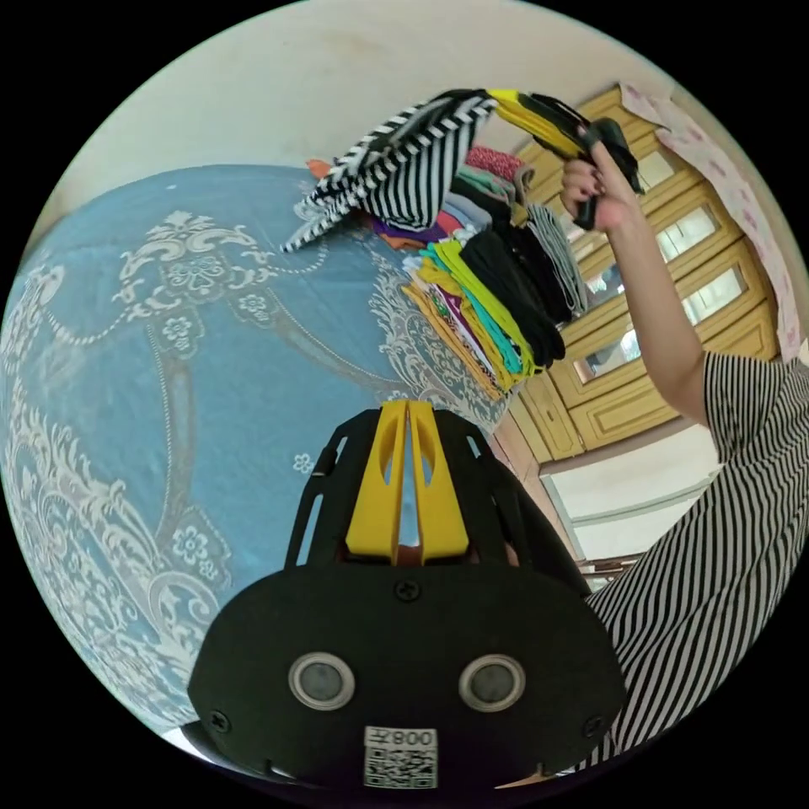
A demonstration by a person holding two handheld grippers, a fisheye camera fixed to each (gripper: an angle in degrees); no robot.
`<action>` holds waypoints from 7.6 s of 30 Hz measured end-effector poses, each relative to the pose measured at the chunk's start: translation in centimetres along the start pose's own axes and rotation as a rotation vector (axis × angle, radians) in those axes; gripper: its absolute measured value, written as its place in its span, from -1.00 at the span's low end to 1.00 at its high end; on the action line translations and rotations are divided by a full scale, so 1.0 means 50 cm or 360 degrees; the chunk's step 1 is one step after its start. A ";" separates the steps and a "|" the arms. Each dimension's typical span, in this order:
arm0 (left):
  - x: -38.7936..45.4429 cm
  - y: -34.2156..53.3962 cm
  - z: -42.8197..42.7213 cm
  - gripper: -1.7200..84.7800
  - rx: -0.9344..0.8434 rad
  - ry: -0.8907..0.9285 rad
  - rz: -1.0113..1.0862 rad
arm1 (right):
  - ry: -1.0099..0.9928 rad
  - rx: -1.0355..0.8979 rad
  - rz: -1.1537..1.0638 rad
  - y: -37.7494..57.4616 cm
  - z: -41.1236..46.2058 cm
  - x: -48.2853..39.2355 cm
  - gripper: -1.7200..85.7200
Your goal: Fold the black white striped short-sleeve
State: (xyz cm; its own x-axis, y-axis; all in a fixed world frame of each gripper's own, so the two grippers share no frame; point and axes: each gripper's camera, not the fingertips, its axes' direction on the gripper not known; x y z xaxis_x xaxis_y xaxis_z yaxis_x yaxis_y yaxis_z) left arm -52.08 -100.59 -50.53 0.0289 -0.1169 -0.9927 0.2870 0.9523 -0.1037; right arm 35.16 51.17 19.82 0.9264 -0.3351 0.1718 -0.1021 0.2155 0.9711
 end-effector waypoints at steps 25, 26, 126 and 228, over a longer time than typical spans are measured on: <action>-0.344 0.638 -0.022 -0.70 0.0458 0.1642 -0.1022 | -0.0255 0.0006 0.0119 0.464 -0.119 -0.571 -0.91; -0.347 0.646 -0.010 -0.70 0.0469 0.1686 -0.1045 | -0.0250 0.0008 0.0117 0.468 -0.122 -0.579 -0.91; -0.491 -0.145 0.523 -0.81 -0.0143 0.0564 -0.0797 | 0.0365 0.0128 0.0231 0.761 -0.597 -0.888 -0.95; -1.231 0.859 -1.814 -0.94 0.1622 0.0244 -0.0047 | 0.0457 0.0458 -0.0545 0.163 -0.269 -0.880 -0.95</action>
State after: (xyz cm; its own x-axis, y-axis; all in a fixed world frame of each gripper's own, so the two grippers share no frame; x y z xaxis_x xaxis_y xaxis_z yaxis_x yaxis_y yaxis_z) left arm -128.37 -26.93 0.58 -0.0931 -0.0309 -0.9952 0.9633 0.2499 -0.0978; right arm -1.53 80.02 17.92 0.9820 -0.0688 -0.1760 0.1655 -0.1364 0.9767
